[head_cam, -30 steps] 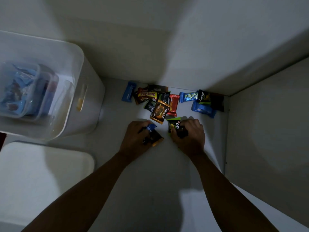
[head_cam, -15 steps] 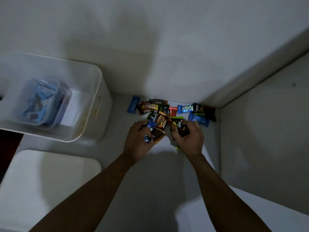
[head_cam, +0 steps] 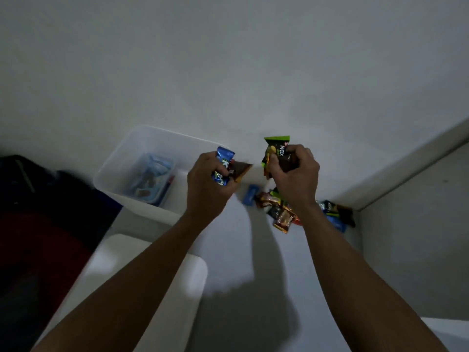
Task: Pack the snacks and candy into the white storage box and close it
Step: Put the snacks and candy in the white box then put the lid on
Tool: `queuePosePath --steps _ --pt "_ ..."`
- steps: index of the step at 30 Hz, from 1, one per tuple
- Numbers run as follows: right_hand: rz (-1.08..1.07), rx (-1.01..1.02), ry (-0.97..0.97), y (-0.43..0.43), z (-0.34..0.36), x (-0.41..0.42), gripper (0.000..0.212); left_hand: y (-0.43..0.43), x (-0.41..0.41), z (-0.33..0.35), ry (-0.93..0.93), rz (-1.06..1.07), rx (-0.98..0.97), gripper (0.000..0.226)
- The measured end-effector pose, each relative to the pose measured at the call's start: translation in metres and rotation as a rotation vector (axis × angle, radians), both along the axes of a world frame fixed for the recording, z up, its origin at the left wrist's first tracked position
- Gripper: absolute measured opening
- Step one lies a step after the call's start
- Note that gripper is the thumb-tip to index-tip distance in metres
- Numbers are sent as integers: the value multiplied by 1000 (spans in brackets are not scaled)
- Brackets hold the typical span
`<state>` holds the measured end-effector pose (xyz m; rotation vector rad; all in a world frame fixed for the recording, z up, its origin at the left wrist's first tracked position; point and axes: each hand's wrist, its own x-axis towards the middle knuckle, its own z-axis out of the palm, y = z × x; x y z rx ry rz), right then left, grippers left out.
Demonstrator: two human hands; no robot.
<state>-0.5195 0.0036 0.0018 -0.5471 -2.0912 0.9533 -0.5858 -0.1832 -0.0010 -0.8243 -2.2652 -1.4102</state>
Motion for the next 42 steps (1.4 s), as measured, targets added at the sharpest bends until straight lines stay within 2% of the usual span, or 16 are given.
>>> queuePosePath --steps 4,10,15,22,25,28,31,35,39,42 --pt "101 28 -76 -57 13 -45 27 -58 -52 7 -120 72 -133 21" --pt "159 55 -305 -134 2 -99 28 -110 -100 -2 -480 -33 -566 20" --pt "133 44 -520 -164 -18 -126 29 -120 -125 -16 -505 -187 -769 24" --pt "-4 84 -746 -175 -43 -148 37 -117 -131 -27 -566 -305 -827 24" --pt "-7 20 -718 -180 -43 -153 52 -118 -131 -30 -588 -331 -769 28" --pt "-9 -139 -647 -180 -41 -156 63 -120 -132 -37 -627 -353 -669 25" --pt "4 -280 -517 -177 -39 -155 66 -120 -131 -36 -671 -362 -599 39" --pt "54 -306 -348 -174 -27 -145 47 -119 -124 -25 -668 -391 -554 47" --pt "34 -216 -285 -160 -14 -132 41 -115 -116 -20 -686 -367 -497 47" --pt "0 -189 -276 -141 -13 -116 36 -103 -109 -16 -619 -303 -501 51"
